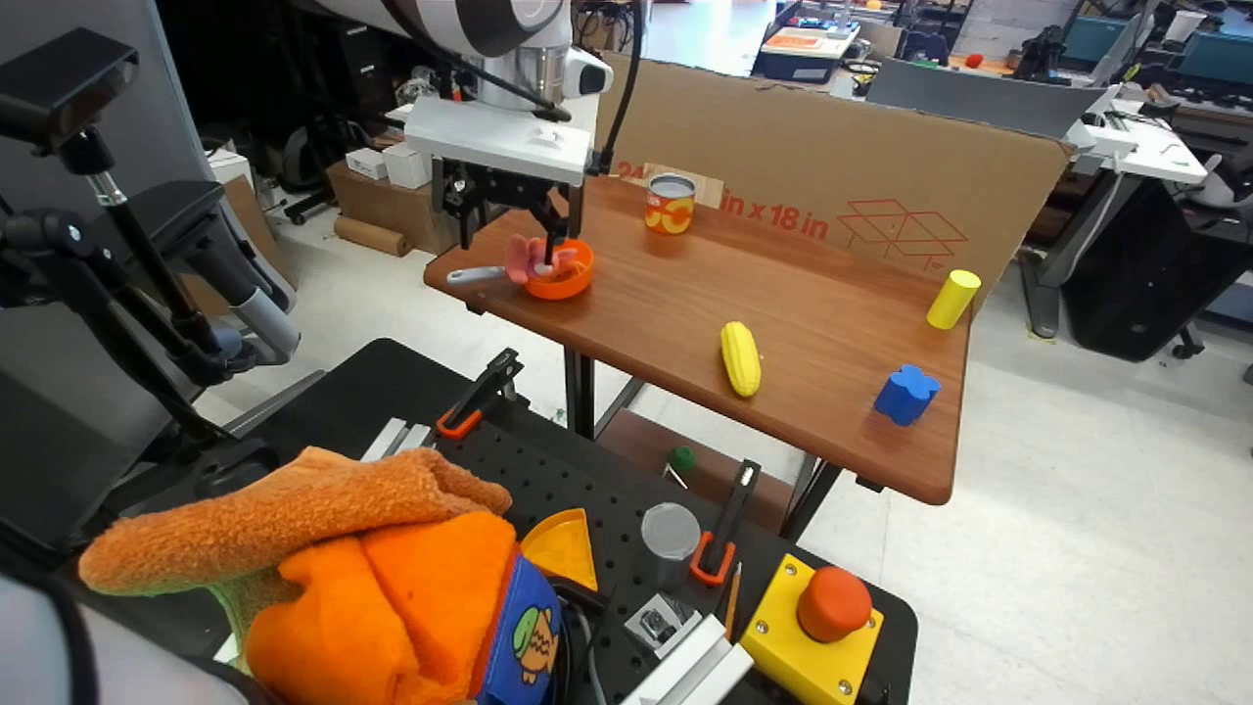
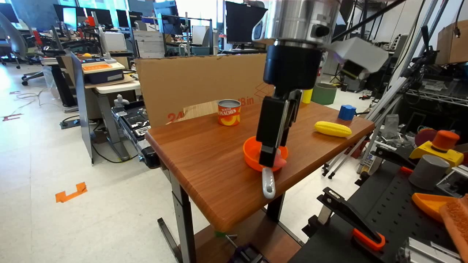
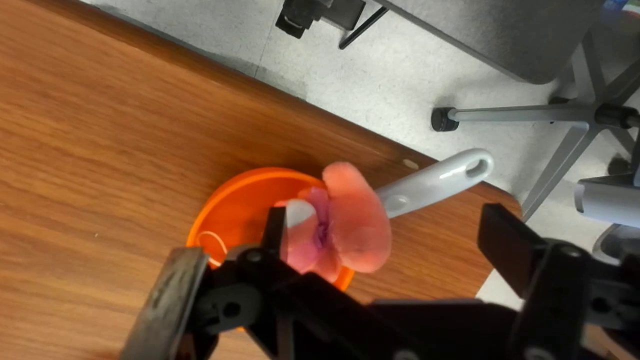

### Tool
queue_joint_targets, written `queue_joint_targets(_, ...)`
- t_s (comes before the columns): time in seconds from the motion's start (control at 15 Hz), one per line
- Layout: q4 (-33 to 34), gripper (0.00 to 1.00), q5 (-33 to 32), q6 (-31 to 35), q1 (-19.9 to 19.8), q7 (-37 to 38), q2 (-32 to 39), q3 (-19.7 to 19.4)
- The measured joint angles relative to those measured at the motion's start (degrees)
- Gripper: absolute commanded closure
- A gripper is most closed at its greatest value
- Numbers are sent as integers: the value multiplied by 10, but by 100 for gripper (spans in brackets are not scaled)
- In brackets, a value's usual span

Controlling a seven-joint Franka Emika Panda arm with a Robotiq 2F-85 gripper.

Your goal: Take the rabbit toy out of the orange pan and place it on the table

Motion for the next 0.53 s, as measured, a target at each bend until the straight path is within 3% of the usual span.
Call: queue_joint_targets(0.53,3,96,-48,38,1,37,27,0)
